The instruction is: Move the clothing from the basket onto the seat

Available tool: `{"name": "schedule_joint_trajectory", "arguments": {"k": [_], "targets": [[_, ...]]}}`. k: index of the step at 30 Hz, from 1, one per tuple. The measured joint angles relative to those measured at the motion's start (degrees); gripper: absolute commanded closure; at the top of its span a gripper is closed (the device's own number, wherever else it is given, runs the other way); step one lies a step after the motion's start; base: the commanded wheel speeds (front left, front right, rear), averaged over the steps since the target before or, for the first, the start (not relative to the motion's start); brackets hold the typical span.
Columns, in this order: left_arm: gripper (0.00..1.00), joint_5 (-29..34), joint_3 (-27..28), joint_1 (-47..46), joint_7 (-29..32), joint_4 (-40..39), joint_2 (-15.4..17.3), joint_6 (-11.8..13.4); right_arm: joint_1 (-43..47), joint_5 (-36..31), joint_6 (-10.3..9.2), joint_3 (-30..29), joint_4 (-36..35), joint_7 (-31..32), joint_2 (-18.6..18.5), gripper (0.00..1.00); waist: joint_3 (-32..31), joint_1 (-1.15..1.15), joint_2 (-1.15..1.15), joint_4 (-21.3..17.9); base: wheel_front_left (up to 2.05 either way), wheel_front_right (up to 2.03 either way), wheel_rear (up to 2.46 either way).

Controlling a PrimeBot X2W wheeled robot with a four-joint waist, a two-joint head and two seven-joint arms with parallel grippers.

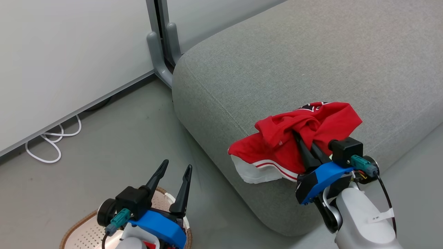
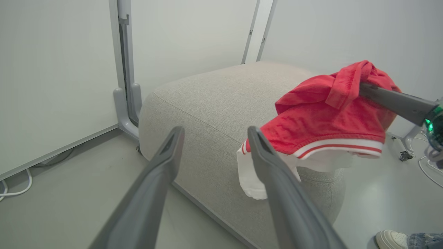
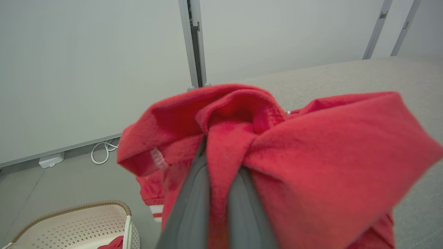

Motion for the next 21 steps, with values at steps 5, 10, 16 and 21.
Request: {"name": "schedule_joint_trajectory", "arguments": {"k": [5,10,16,21], "targets": [[0.0,-0.14,0.03,-0.14,0.01,-0.01,0.32,0.0,0.29,-0.04,0.0,-0.09,-0.64,-0.01,0.0,1.0,0.54,0.0,0.0,0.05,0.0,0.0,0.0],[0.0,0.66,2.0,-0.12,0.0,-1.36,0.75,0.0,-3.05,0.76,0.01,-1.68,-0.81,0.77,0.0,1.0,2.39,0.0,0.0,0.06,0.0,0.0,0.0],[0.0,2.45,0.64,-2.63,0.0,-3.63,2.71,0.0,-11.48,2.03,0.01,-8.01,-0.21,3.09,-1.78,1.0,6.95,0.0,0.0,1.44,0.0,0.0,0.0],[0.0,3.27,-0.25,-6.25,0.0,-5.23,5.57,0.0,-20.46,5.37,0.0,-13.43,0.37,4.14,-6.89,1.0,12.81,0.01,0.0,3.72,0.0,0.0,0.0]]}}
